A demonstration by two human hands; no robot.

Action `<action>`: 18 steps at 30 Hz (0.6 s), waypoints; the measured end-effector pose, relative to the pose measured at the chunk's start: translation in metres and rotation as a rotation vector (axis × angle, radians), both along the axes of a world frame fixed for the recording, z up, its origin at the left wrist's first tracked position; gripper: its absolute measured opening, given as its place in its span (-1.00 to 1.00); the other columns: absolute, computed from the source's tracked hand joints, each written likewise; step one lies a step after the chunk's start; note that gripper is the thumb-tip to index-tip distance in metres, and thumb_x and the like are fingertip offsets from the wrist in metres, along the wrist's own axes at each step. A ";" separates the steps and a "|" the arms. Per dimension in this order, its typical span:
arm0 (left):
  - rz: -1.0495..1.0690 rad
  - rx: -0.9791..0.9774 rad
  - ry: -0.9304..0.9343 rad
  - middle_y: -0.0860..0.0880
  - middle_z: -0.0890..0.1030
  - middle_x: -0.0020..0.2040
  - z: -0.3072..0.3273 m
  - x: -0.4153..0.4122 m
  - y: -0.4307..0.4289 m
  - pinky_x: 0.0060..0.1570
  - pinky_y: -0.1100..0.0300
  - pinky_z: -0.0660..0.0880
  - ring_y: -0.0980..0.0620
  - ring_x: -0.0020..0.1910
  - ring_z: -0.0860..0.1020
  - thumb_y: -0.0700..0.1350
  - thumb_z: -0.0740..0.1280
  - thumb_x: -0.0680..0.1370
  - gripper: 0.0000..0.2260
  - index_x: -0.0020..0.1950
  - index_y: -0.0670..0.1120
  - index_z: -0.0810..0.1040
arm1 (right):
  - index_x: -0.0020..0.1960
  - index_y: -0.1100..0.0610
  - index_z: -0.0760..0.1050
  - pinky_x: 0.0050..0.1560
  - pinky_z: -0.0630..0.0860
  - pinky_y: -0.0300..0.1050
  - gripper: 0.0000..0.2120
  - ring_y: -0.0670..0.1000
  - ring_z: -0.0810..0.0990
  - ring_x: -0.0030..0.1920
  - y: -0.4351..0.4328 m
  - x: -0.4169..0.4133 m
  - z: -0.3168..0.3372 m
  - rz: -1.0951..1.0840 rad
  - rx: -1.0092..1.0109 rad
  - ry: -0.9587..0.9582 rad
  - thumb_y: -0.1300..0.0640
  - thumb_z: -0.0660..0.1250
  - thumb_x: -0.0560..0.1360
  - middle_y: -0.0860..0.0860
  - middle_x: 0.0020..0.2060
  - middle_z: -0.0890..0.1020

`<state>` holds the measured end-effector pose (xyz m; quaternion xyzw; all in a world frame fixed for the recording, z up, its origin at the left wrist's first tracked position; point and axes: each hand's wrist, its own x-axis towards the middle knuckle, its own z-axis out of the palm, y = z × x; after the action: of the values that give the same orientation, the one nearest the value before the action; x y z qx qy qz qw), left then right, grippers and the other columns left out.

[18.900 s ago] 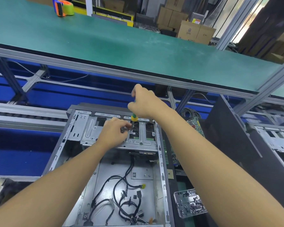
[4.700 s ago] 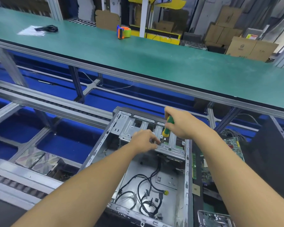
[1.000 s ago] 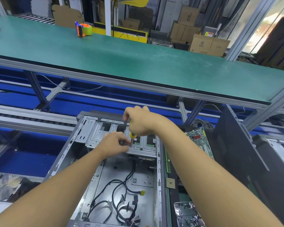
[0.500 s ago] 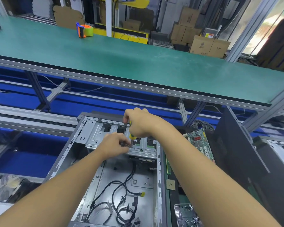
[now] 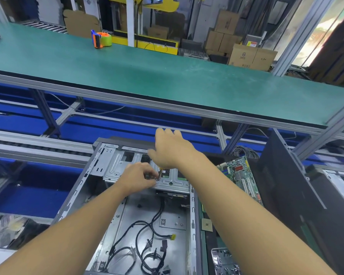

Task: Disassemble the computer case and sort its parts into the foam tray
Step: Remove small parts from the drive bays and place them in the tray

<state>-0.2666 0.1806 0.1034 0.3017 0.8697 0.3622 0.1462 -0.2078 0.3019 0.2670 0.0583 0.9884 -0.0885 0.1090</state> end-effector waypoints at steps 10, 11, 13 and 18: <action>0.074 0.081 -0.050 0.17 0.59 -0.24 0.000 0.005 -0.002 -0.17 0.37 0.44 0.21 -0.29 0.50 -0.18 0.42 0.40 -0.78 -0.19 0.18 0.64 | 0.27 0.17 0.30 -0.12 0.33 0.01 -0.69 0.17 0.25 0.24 -0.004 0.002 0.005 0.051 -0.080 -0.015 0.33 0.17 0.55 0.10 0.15 0.36; 0.121 0.138 -0.090 0.19 0.59 -0.28 0.001 0.007 -0.002 -0.24 0.40 0.41 0.21 -0.33 0.48 -0.21 0.40 0.42 -0.75 -0.22 0.18 0.61 | 0.28 0.16 0.32 -0.12 0.34 0.00 -0.69 0.16 0.24 0.25 -0.003 0.001 0.006 0.049 -0.097 -0.059 0.31 0.17 0.55 0.10 0.19 0.35; 0.209 0.214 -0.035 0.18 0.60 -0.27 0.002 0.013 -0.002 -0.29 0.35 0.41 0.18 -0.34 0.47 -0.23 0.34 0.46 -0.77 -0.23 0.12 0.59 | 0.30 0.15 0.32 -0.08 0.35 0.03 -0.73 0.17 0.28 0.26 0.000 -0.001 0.003 0.033 -0.093 -0.059 0.20 0.17 0.60 0.10 0.22 0.36; 0.122 0.041 0.151 0.19 0.57 -0.34 0.018 0.036 -0.008 -0.33 0.23 0.43 0.15 -0.34 0.50 -0.03 0.25 0.45 -0.88 -0.28 0.12 0.51 | 0.34 0.21 0.23 -0.40 0.20 -0.05 -0.73 0.07 0.38 -0.33 -0.001 0.001 -0.011 0.009 0.036 0.254 0.09 0.08 0.71 0.06 -0.15 0.44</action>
<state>-0.2306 0.1723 0.1213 0.2778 0.8874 0.3643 0.0516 -0.2066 0.3009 0.2558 0.0442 0.9959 -0.0770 -0.0175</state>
